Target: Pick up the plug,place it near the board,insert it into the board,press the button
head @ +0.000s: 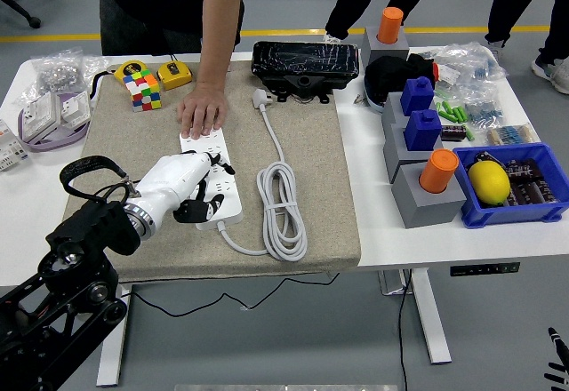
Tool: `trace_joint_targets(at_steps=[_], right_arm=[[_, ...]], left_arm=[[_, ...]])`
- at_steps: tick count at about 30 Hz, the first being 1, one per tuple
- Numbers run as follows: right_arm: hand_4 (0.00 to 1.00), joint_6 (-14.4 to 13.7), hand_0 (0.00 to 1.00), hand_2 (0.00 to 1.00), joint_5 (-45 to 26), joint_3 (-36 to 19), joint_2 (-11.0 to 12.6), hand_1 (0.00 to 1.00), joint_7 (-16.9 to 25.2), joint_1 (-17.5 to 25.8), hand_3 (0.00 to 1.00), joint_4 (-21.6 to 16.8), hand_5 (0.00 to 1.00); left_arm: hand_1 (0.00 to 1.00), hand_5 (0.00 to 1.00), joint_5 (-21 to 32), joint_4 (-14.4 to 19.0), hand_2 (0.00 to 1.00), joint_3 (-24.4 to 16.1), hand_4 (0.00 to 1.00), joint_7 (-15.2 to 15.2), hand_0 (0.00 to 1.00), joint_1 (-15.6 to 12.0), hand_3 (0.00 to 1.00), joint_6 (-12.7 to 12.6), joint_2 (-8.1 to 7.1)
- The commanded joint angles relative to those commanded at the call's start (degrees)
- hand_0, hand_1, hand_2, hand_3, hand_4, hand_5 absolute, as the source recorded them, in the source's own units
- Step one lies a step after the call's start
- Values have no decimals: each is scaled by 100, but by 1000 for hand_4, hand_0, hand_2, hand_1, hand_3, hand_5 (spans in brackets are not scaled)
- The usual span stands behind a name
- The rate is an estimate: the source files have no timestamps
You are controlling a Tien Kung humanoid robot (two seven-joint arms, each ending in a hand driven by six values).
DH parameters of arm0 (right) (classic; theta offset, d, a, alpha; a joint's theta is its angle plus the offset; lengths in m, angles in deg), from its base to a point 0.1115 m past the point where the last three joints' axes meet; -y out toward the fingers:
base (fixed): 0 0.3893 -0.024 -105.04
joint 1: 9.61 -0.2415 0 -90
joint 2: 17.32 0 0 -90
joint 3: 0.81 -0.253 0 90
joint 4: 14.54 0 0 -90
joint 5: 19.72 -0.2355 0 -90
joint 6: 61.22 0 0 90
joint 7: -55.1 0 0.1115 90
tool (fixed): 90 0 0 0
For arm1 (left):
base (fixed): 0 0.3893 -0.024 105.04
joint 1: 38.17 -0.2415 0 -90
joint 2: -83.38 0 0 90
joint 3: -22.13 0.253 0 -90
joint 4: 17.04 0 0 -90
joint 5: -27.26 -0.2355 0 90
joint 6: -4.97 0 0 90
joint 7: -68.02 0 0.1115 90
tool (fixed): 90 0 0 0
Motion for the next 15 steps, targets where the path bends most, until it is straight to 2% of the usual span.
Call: trace_joint_targets(at_steps=[1,2,4,6,7,8,11,13,14,15], right_arm=[[998,1,998,756,-4,3,0,847,-1,1,792,0,998],[998,3,998,755,-8,14,0,846,-4,2,792,0,998],[998,12,998,755,-7,27,1,846,-12,0,792,0,998],[998,15,998,755,-3,22,-2,846,-16,-1,792,0,998],[998,13,998,755,-18,32,-5,846,-10,-3,792,0,998],[998,12,998,752,-22,35,-6,846,-7,-3,792,0,998],[998,13,998,752,-12,25,-11,846,-9,-1,792,0,998],[998,11,998,752,-10,24,-13,846,-9,1,792,0,998],[998,11,998,751,-10,26,-14,846,-9,3,792,0,998],[998,10,998,751,-5,23,-16,846,-9,10,792,0,998]], left_arm=[[26,2,-15,-11,150,-6,613,8,151,-6,691,1,3],[27,2,-30,-12,147,-14,607,14,155,-25,645,-16,9],[27,2,-42,-7,147,-30,607,8,155,-55,645,-89,23],[27,2,-69,-3,147,-59,607,-39,155,-108,645,-279,56],[27,2,-70,-28,147,-93,607,-144,155,-153,645,-460,84],[202,151,-54,-47,290,-116,738,-217,267,-177,606,-644,100],[202,151,24,-118,290,-286,738,-532,267,-290,606,-1326,205],[202,151,39,-124,290,-421,738,-678,267,-367,606,-1662,276],[705,261,43,-121,725,-504,890,-759,565,-411,725,-1860,315],[705,261,27,-111,725,-581,890,-794,565,-452,725,-2000,344]])
